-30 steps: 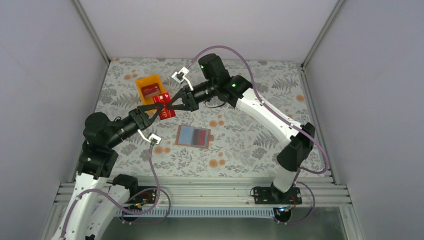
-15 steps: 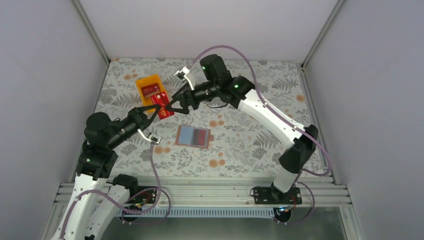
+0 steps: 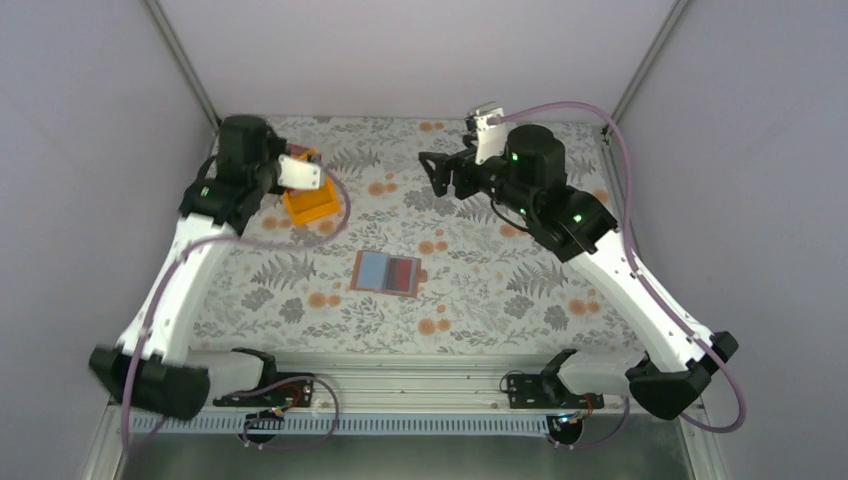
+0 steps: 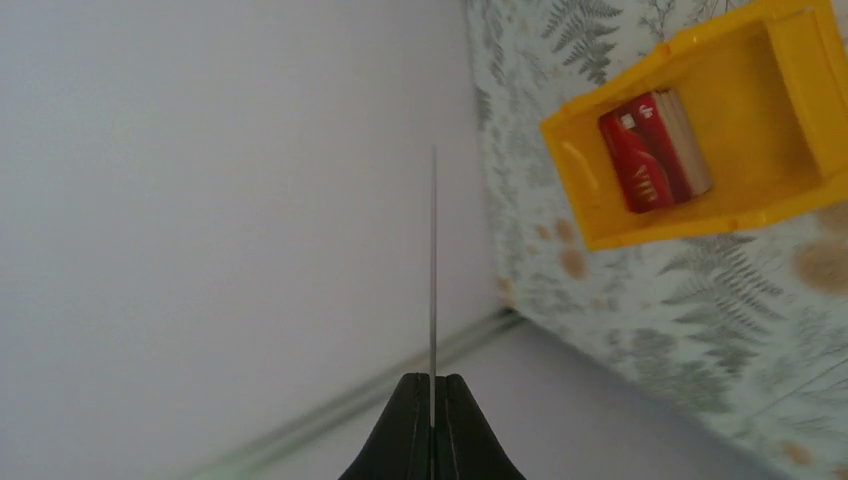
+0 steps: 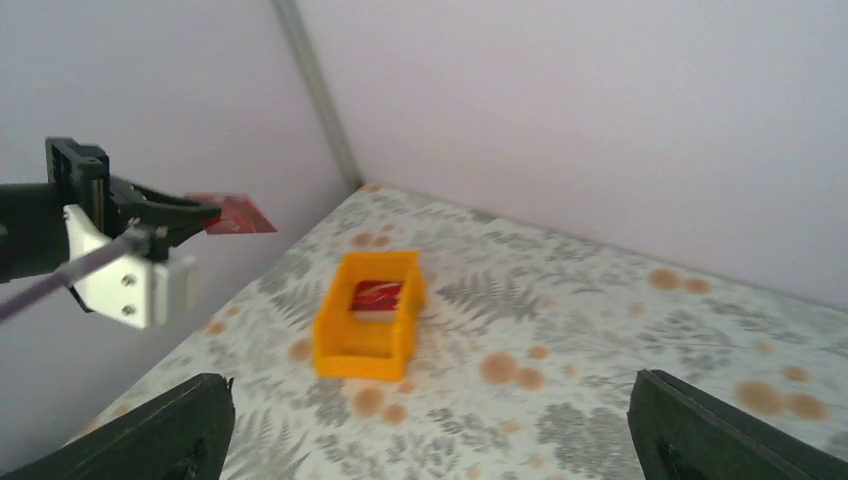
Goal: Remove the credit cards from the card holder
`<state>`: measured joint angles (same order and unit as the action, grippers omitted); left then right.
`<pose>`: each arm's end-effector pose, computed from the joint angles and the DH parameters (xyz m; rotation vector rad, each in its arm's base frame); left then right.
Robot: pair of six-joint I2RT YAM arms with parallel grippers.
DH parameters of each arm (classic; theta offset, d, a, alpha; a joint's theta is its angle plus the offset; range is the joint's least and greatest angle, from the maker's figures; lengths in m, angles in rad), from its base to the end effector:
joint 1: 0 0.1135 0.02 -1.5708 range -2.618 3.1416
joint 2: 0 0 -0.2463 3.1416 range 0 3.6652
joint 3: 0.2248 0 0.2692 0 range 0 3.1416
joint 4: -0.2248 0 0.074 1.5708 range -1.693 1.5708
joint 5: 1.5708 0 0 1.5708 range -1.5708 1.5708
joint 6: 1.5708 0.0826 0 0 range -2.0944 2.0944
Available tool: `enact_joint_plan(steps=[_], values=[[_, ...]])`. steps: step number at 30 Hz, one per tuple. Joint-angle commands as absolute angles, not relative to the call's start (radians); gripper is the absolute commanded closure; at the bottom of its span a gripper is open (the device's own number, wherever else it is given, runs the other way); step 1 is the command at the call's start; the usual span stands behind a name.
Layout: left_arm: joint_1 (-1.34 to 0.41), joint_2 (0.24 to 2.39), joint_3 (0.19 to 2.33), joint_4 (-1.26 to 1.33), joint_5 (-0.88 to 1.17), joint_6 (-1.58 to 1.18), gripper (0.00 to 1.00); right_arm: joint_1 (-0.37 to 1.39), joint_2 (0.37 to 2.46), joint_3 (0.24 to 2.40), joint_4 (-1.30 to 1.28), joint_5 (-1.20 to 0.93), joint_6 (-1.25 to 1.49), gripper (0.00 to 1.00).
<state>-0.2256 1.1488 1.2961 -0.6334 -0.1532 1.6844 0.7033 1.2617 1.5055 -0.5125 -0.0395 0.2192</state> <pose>0.3025 -0.0565 0.3634 1.7551 1.3678 1.0199 0.2543 0.2199 0.4282 -0.4816 1.8320 0.6757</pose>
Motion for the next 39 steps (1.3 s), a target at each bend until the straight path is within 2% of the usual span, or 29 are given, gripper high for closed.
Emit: enact_joint_plan(steps=[1,4,7,15,22,32,39], values=[[-0.224,1.394,1.481,-0.882,-0.329,1.151,0.98,0.674,1.238,1.464,-0.465,0.151,0.213,0.00],[-0.210,1.609,1.650,-0.979,-0.341,0.959,0.98,0.658,1.248,1.465,-0.492,0.140,0.207,0.00],[-0.200,1.712,1.731,-0.960,-0.337,0.867,0.98,0.649,1.255,1.455,-0.496,0.126,0.200,0.00],[-0.175,1.831,1.649,-0.767,-0.426,0.827,0.98,0.622,1.274,1.448,-0.505,0.117,0.177,0.00],[-0.156,1.987,1.715,-0.737,-0.468,0.741,0.97,0.602,1.283,1.437,-0.496,0.097,0.167,0.00],[-0.155,2.082,1.746,-0.690,-0.432,0.723,0.98,0.576,1.295,1.434,-0.498,0.084,0.161,0.00],[-0.162,2.075,1.716,-0.680,-0.413,0.728,0.98,0.563,1.302,1.434,-0.495,0.062,0.156,0.00]])
